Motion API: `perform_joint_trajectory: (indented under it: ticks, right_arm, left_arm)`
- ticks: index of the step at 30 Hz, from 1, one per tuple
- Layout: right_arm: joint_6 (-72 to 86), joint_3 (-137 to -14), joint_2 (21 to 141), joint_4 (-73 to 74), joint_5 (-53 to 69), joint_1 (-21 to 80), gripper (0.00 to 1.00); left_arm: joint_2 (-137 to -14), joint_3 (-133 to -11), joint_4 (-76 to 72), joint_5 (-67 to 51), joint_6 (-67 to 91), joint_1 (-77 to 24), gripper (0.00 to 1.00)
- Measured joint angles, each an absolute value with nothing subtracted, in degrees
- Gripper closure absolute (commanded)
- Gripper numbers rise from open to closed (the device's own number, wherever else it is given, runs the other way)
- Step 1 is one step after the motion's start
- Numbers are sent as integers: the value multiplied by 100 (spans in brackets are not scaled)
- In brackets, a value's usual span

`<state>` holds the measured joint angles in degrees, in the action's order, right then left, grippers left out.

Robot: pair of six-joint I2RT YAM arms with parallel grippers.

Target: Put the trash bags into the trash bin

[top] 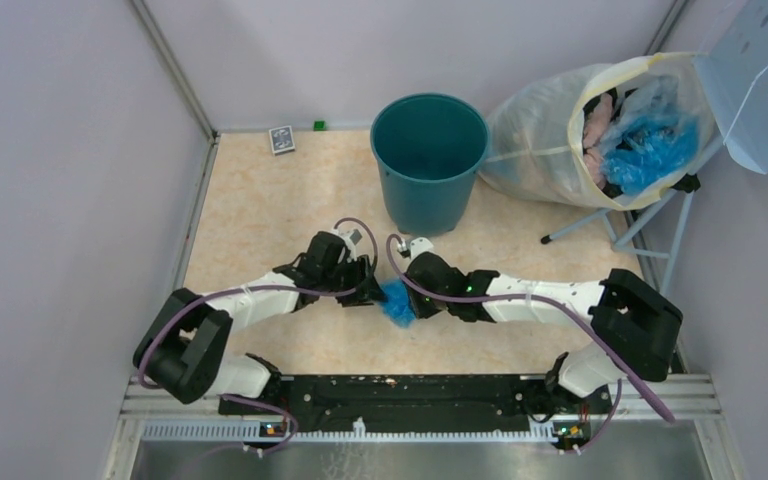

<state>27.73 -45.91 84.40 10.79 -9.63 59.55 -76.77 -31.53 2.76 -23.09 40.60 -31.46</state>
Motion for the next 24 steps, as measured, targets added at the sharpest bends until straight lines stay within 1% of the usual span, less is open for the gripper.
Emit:
perform_joint_trajectory:
  ticks: [1,3,8,12,13,24]
  right_arm:
    - [2766,-4591,8455,1087,-963,5955,100]
    - [2742,-4591,8455,1120,-965,5955,100]
    - [2755,-4591,8329,1288,-1048,5955,100]
    - [2762,-4591,7887,1470,-1098,5955,100]
    - [2768,-4587,7767,1498,-1109,5955,100]
    - [3282,-4121,6023,2147,-1612,5961,100]
  left_arm:
    - [-7784,-3201,252,-2314,4056,-3144,53]
    - [-7975,-3308,222,-2333,4049,-3142,60]
    - [-8156,-3472,204,-2305,3992,-3100,81]
    - [-8184,-3531,307,-2246,3887,-2954,97]
    - [-8211,-3559,351,-2228,3865,-2912,100]
    - [-8232,-3621,709,-1935,3734,-2681,100]
